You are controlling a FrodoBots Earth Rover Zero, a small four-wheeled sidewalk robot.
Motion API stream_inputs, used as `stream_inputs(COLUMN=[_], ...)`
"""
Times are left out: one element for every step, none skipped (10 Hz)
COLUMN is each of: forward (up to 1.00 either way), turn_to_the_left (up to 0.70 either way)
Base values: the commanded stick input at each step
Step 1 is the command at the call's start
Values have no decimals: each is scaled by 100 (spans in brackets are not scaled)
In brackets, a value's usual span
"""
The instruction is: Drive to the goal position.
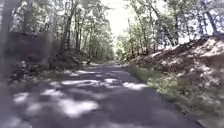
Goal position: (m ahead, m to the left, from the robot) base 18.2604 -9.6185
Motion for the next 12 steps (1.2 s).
stream_inputs(forward=[45,45,45,45,45,45,45,45,45,45,45,45], turn_to_the_left=[0,0,0,0,0,0,0,0,0,0,0,0])
